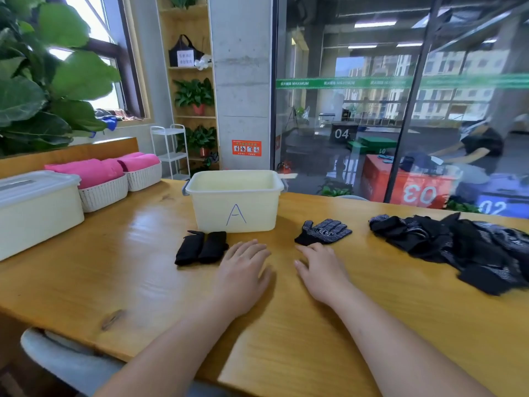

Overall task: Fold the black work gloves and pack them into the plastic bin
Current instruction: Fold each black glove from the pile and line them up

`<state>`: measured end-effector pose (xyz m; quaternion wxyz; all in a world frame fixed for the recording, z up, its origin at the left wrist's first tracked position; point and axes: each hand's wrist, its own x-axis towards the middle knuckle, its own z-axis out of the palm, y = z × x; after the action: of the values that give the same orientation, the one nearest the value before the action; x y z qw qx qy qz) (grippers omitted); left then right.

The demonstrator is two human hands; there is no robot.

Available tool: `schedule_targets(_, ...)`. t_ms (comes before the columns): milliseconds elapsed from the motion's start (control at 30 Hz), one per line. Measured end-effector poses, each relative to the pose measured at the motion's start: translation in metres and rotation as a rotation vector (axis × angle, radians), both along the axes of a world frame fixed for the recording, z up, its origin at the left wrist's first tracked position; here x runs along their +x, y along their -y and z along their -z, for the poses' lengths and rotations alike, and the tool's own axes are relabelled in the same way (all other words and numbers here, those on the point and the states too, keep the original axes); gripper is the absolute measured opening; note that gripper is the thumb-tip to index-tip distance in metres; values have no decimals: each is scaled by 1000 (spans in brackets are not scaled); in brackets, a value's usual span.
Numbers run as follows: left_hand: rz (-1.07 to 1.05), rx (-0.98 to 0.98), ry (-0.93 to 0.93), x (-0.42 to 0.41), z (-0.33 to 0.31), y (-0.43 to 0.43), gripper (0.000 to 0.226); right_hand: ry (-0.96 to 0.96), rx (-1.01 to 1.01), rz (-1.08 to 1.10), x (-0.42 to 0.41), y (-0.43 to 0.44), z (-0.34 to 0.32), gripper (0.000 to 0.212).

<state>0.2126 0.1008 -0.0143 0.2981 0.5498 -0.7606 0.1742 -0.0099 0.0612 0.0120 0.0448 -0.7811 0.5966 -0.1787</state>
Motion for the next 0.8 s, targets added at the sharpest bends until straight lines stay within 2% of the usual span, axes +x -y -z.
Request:
schedule_targets(200, 127, 82, 63, -76, -4, 9, 48, -21, -13, 88, -60, -12, 2, 53)
schedule_targets(400, 46, 259, 89, -129, -13, 27, 64, -45, -19, 194, -121, -24, 5, 53)
schedule_targets(600, -79, 544, 18, -155, -14, 53, 73, -29, -13, 287, -183, -27, 0, 54)
schedule_targets(800, -19, 409, 62, -208, -23, 56, 66, -27, -52, 417, -211, -29, 6, 50)
